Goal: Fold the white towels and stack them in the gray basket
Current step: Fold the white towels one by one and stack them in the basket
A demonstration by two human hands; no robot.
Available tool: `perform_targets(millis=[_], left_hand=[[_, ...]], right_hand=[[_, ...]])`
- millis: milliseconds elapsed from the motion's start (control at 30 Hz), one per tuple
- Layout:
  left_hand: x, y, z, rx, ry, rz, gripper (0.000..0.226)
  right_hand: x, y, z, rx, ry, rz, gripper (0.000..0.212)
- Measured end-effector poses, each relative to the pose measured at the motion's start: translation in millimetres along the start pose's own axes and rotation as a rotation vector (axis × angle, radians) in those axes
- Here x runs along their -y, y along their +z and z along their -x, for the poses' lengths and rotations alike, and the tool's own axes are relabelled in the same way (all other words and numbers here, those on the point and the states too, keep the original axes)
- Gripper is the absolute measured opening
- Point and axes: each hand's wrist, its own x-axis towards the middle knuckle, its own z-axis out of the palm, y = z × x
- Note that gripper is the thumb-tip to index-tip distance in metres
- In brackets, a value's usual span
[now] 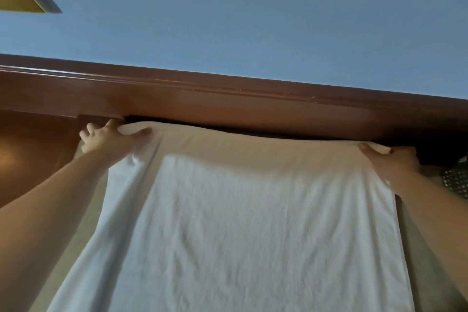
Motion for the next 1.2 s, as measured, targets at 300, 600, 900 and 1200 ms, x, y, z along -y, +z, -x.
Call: perform_targets(millis=[300, 600, 900, 1200], left_hand=[[36, -31, 5, 0.185, 0.097, 0.434, 0.031], [49, -21, 6, -0.110, 0.098, 0.415, 0.048], [82, 7, 25, 0.096, 0.072, 0.323, 0.035], [115, 3, 68, 0.128, 0.079, 0.289, 0.040]], right_hand=[[44, 69, 181, -0.195, -0.367, 0.013, 0.066], [40, 146, 242, 0.071, -0.553, 0.432, 0.077], [37, 153, 243, 0.005, -0.555, 0.418, 0.077], [36, 153, 247, -0.003, -0.564, 0.315, 0.074]])
